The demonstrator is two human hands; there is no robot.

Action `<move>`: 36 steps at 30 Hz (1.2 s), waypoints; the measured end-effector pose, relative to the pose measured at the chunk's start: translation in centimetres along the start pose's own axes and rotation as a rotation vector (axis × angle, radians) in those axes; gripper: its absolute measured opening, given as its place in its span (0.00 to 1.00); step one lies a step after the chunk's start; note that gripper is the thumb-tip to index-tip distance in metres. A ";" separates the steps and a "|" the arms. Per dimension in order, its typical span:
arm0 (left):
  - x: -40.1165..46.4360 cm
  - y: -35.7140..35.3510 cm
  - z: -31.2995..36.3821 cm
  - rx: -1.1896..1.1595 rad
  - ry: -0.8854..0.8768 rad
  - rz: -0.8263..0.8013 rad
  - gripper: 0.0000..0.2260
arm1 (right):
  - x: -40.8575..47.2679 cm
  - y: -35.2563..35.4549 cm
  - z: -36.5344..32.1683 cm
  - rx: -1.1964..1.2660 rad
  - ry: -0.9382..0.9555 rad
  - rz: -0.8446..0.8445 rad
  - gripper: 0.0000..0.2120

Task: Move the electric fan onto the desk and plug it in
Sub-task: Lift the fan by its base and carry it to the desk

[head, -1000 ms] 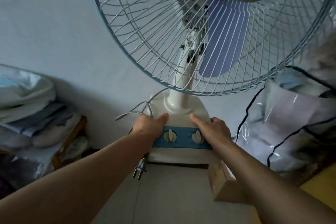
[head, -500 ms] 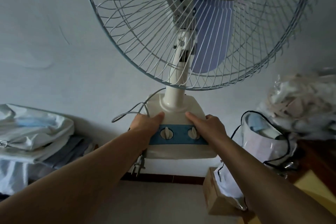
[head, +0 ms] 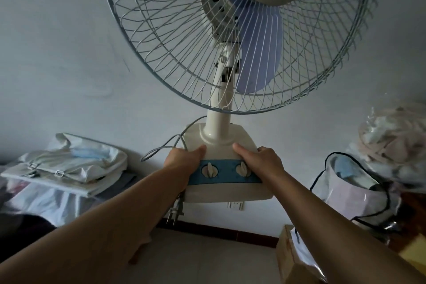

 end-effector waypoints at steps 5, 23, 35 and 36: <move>-4.1 1.1 -1.1 -0.032 0.049 0.103 0.30 | -1.7 0.5 -0.5 -0.033 0.064 -0.089 0.39; -20.3 12.9 -8.0 -0.236 0.212 0.504 0.27 | -14.7 -6.3 -6.6 -0.158 0.339 -0.447 0.39; -36.1 26.1 -17.9 -0.304 0.302 0.764 0.28 | -34.4 -15.2 -9.3 -0.077 0.443 -0.712 0.39; -37.8 27.3 -18.8 -0.303 0.310 0.784 0.28 | -36.5 -15.7 -9.3 -0.086 0.456 -0.723 0.36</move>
Point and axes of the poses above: each hand's wrist, its own x-axis towards the middle knuckle, its own y-axis out of the back of the hand, z = x × y, the point moved 8 cm from there along x, towards the middle knuckle, and after that the axes turned 1 degree about -y, right-handed, at the moved point
